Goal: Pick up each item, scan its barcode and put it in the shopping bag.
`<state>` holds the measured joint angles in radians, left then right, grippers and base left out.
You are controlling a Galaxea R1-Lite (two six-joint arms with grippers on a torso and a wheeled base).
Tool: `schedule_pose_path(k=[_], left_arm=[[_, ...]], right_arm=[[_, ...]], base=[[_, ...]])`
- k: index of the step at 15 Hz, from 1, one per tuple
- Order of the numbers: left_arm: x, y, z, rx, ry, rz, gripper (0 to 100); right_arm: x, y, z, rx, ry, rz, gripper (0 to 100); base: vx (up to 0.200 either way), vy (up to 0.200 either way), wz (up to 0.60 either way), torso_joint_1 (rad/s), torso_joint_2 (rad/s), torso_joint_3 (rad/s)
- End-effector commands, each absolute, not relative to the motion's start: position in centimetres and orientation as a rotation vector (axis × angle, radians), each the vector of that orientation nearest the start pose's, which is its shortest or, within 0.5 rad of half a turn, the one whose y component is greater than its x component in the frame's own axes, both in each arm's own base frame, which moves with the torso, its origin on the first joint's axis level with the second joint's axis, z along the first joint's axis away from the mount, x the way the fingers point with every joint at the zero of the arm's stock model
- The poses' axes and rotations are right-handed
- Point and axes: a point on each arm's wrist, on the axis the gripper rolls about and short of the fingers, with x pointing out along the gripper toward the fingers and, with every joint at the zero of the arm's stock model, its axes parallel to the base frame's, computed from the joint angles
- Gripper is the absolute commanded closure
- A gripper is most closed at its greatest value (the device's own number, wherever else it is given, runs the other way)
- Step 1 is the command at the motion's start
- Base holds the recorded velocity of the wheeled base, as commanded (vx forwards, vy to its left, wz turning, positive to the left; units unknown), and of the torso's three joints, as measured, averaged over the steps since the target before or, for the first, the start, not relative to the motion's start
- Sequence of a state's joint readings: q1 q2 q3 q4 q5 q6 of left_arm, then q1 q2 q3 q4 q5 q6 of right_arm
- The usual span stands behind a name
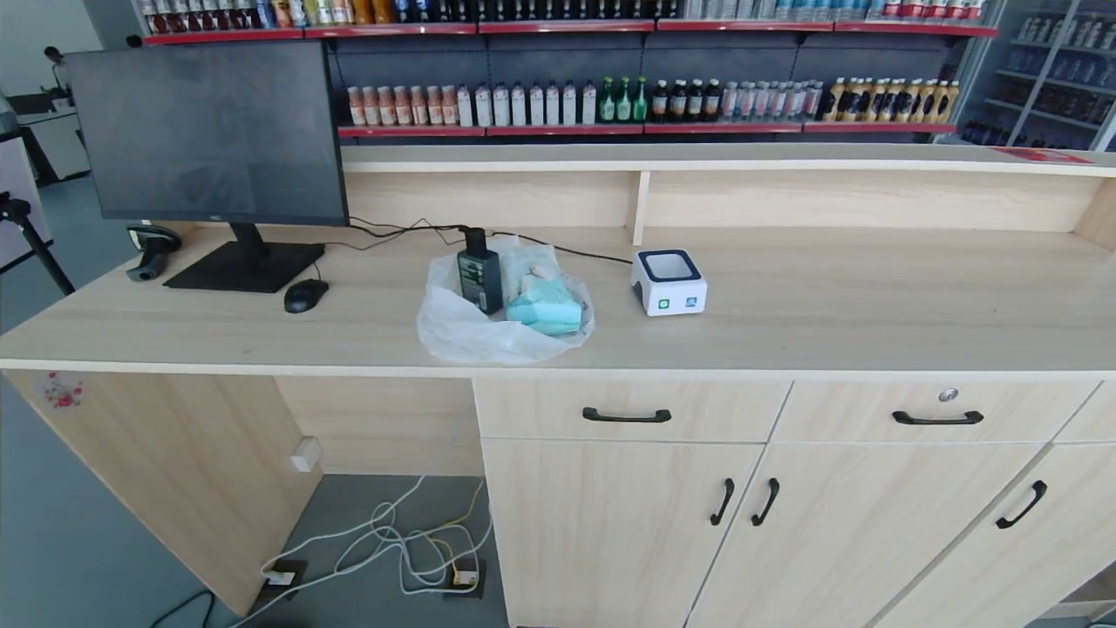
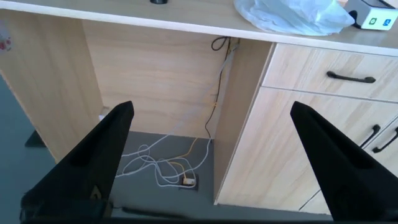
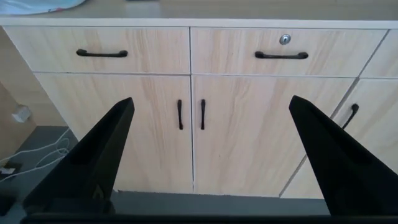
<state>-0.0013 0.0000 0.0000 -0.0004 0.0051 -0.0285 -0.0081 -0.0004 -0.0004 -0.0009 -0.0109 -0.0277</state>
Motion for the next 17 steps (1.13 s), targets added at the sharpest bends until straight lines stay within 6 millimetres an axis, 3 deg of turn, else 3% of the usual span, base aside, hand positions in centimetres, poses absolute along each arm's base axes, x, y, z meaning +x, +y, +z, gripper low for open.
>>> schedule_pose_path(k=[1,6,17], left_arm=[[-2.28,0.01,7.55,-0.029,0.0,0.003,0],[-2.28,0.02,7.55,-0.029,0.0,0.005,0],[-2.28,0.02,7.55,-0.029,0.0,0.005,0]], right_arm=[[-2.28,-0.01,7.56,-0.029,-0.001,-0.018,0],[-2.28,-0.01,7.56,-0.034,-0.001,-0.018,0],[-2.28,-0.01,7.56,-0.032,-0.001,-0.018,0]], base=[[0.0,-0.2,0.0,0.022,0.01,-0.002],[0.0,-0.2,0.0,0.007,0.0,-0.002],[0.0,0.0,0.0,0.0,0.0,0.0]])
